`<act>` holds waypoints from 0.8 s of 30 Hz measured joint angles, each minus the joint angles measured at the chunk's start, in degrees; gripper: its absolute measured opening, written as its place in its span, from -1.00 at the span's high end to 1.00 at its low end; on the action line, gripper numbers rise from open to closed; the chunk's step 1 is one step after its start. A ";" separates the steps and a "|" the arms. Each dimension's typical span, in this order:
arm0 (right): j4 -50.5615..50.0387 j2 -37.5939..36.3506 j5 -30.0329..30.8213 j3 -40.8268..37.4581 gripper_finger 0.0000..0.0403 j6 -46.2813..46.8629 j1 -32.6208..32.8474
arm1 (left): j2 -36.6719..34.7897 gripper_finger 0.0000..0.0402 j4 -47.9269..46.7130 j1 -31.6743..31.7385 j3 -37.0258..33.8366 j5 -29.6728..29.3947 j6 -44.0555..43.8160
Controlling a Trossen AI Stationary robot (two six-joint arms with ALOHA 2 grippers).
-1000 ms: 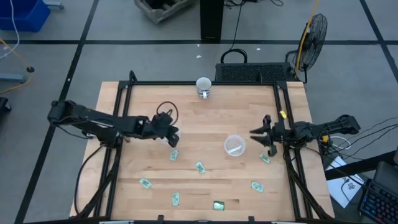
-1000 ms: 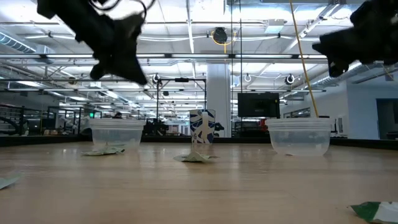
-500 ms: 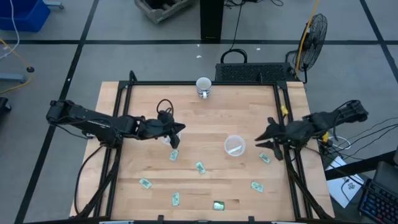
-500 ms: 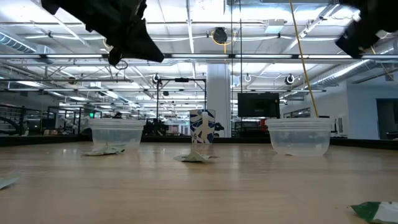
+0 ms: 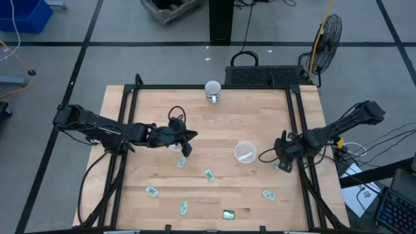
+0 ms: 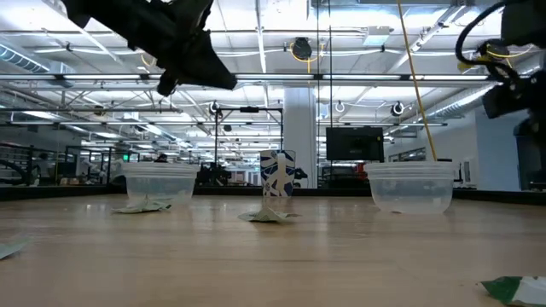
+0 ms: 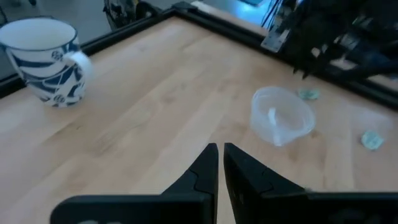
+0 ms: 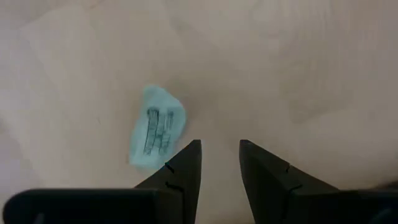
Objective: Pick and place Stevia / Truvia into bins
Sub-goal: Put the light green stevia packet into the right transparent container
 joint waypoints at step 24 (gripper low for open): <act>12.28 0.65 -0.90 -4.64 0.48 -1.59 -0.46 | -0.02 0.85 7.06 0.00 0.00 0.15 8.34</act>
